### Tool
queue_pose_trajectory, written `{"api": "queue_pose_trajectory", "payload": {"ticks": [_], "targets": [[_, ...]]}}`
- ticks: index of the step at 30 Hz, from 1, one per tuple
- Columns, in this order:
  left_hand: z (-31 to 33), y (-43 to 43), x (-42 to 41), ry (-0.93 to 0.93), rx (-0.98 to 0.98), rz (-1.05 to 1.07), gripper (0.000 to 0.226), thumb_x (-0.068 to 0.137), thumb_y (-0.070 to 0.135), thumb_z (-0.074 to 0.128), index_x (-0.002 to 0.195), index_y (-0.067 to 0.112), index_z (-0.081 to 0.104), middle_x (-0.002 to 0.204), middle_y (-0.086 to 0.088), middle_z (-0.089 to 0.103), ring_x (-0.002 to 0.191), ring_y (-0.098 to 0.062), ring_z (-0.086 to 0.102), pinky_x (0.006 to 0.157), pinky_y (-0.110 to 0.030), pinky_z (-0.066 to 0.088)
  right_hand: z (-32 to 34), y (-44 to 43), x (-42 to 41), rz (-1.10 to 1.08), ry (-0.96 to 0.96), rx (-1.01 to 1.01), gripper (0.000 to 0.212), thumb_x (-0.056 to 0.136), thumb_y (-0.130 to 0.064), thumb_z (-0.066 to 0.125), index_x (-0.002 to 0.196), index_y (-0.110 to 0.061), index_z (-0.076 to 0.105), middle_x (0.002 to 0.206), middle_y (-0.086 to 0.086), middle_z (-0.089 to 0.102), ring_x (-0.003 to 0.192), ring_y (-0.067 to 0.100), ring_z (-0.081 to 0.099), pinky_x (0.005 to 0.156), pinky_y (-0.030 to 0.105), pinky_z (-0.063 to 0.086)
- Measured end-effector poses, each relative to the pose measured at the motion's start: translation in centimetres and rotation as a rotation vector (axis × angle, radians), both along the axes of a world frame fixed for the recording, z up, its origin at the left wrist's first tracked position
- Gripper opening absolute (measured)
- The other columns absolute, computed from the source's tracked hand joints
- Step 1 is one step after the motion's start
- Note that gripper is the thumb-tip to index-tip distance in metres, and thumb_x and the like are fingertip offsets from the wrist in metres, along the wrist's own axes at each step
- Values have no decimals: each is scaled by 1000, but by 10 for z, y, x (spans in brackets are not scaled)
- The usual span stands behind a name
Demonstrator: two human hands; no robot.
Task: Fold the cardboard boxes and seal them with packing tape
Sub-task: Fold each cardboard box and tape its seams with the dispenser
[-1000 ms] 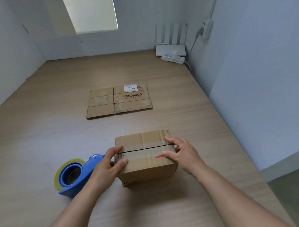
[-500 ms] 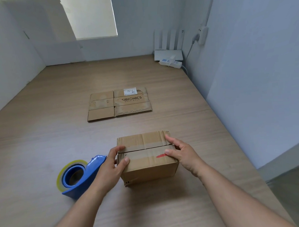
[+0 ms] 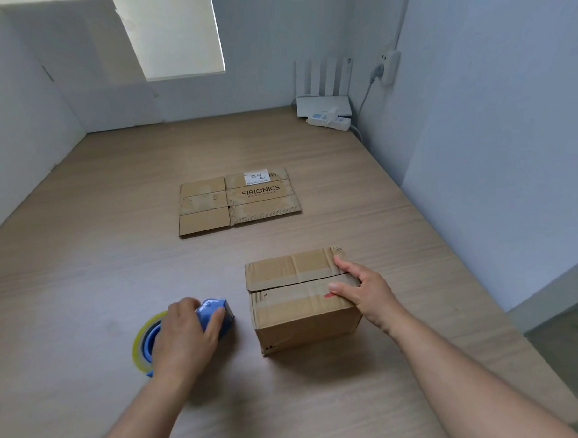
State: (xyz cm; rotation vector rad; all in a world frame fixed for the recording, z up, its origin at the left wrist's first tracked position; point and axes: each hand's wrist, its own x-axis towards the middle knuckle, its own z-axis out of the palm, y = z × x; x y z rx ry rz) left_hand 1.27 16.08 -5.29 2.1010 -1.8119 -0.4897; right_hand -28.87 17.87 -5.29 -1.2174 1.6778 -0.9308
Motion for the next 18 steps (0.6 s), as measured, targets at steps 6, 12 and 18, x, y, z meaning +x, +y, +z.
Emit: {"api": "queue_pose_trajectory", "payload": {"ticks": [6, 12, 18], "targets": [[-24, -6, 25, -268, 313, -4, 58, 77, 67, 59, 93, 11, 51, 83, -3, 59, 71, -20, 56, 55, -30, 41, 1, -6, 5, 8, -11, 41, 60, 80, -15, 75, 136, -20, 52, 140, -1, 50, 124, 8, 48, 108, 18, 33], [-25, -25, 34, -211, 343, -31, 45, 83, 57, 62, 78, 14, 50, 68, 1, 57, 63, -17, 55, 51, -29, 35, 3, -12, 12, 29, -21, 69, 60, 80, -15, 76, 135, -22, 53, 139, -1, 51, 123, 10, 50, 112, 28, 33], [25, -22, 46, 243, 220, -6, 24, 80, 43, 72, 78, 25, 56, 90, 3, 59, 74, -17, 58, 63, -34, 48, -4, -14, 7, 63, -3, 56, 61, 81, -21, 75, 136, -26, 51, 141, -3, 49, 126, 9, 47, 111, 24, 31]]}}
